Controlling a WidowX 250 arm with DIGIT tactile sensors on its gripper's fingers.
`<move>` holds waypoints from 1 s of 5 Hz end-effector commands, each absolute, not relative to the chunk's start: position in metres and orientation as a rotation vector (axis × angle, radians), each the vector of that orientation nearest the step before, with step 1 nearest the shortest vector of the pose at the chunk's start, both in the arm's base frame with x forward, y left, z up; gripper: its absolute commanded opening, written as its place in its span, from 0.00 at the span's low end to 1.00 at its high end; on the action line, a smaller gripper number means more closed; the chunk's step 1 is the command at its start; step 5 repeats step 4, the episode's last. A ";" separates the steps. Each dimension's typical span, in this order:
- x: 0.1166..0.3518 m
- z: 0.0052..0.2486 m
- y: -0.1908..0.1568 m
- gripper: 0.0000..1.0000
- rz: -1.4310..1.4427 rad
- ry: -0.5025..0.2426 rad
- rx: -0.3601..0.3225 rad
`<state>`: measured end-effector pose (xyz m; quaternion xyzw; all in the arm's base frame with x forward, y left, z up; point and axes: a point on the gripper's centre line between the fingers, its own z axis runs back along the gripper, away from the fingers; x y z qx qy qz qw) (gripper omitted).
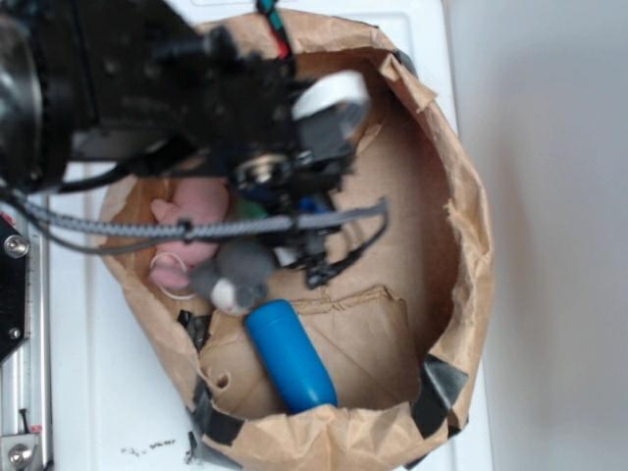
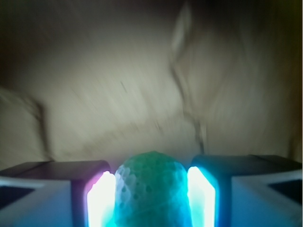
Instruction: Grab the green ball.
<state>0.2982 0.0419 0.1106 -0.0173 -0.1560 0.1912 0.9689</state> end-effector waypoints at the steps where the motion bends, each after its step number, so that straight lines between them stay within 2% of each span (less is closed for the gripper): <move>1: 0.329 0.182 0.027 0.00 0.300 -0.304 -0.002; 2: 0.322 0.199 0.023 0.00 0.288 -0.250 -0.023; 3: 0.309 0.201 0.021 0.00 0.280 -0.127 -0.037; 4: 0.290 0.210 0.021 0.00 0.269 -0.169 -0.026; 5: 0.290 0.210 0.021 0.00 0.269 -0.169 -0.026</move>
